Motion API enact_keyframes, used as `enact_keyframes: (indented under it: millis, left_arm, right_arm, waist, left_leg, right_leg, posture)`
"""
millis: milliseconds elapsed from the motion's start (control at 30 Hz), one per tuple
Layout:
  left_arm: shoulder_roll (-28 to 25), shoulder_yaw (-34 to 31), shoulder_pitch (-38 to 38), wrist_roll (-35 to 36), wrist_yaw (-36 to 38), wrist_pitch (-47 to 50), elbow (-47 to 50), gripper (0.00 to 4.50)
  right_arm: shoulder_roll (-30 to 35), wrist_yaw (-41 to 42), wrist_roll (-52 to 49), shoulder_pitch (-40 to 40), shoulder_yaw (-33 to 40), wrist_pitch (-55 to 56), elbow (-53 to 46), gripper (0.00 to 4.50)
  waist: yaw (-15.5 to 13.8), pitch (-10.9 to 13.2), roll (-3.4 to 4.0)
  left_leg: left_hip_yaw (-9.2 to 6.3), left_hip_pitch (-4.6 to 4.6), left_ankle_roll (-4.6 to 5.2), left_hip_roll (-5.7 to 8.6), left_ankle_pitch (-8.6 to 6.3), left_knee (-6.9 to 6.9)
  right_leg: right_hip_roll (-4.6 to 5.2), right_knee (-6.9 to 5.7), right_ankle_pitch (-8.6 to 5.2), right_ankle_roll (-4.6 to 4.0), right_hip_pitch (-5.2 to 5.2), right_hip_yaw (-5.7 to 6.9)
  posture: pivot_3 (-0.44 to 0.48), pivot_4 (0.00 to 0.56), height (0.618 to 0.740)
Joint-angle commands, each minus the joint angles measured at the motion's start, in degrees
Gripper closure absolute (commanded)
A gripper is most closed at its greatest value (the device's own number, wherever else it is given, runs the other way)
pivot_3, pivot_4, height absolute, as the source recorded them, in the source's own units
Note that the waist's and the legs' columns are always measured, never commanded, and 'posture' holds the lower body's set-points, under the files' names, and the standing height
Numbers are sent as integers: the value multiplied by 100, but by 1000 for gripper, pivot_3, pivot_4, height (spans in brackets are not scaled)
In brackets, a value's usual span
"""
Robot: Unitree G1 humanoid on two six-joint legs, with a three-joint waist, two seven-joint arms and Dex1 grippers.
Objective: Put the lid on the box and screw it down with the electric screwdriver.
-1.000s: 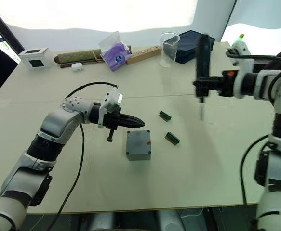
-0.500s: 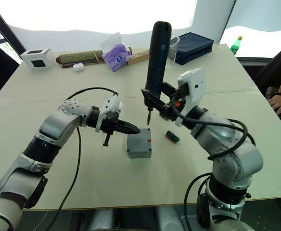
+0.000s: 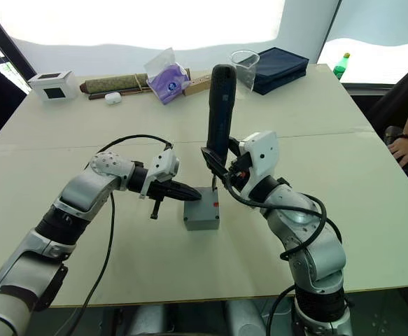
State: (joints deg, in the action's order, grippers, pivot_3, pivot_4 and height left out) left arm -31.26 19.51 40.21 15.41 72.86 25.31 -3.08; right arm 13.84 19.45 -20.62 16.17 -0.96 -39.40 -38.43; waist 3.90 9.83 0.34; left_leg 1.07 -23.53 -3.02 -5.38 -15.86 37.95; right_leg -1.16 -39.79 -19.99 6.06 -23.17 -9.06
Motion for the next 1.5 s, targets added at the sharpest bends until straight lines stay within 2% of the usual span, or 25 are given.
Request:
enact_keyframes:
  millis: [33,333,567,633,867,1500]
  left_arm:
    - [-24,-14,-66,-16,-82,181,292,4500]
    - [2,76,-212,-121,-3,-77,87,4500]
    - [-139,187,-339,-316,176,-429,-152,4500]
    - [-194,252,-390,-438,238,-603,-270,4500]
    - [-235,359,-476,-580,305,-827,-390,4500]
    - [-156,334,-510,-520,229,-734,-302,4500]
  right_arm:
    - [94,-14,174,-45,-89,387,-35,2342]
    - [30,-201,320,-82,-81,750,224,2342]
    - [391,44,288,-713,-483,458,124,2342]
    - [541,43,365,-882,-613,303,193,2342]
    - [689,-60,501,-919,-734,139,431,2342]
    - [794,-85,598,-1001,-913,10,587,2342]
  waist:
    - [-1,0,0]
    - [-8,0,-1]
    - [-8,-20,-21]
    - [-5,-45,-48]
    - [7,-137,-147]
    - [-1,-212,-178]
  left_leg:
    - [0,0,0,0,0,0]
    - [0,3,0,0,0,1]
    - [-2,24,1,0,-1,0]
    - [-2,38,3,0,-2,-4]
    - [-2,215,52,-1,-32,-85]
    - [-3,217,66,-2,-41,-92]
  right_leg:
    - [0,0,0,0,0,0]
    - [0,0,0,0,4,0]
    - [0,9,-1,0,32,1]
    - [-1,18,-2,0,51,1]
    - [-5,69,-20,-22,209,-1]
    - [-5,71,-29,-33,209,-1]
  posture:
    - [0,150,740]
    - [0,150,740]
    - [0,150,740]
    - [0,150,740]
    - [0,150,740]
    - [0,150,740]
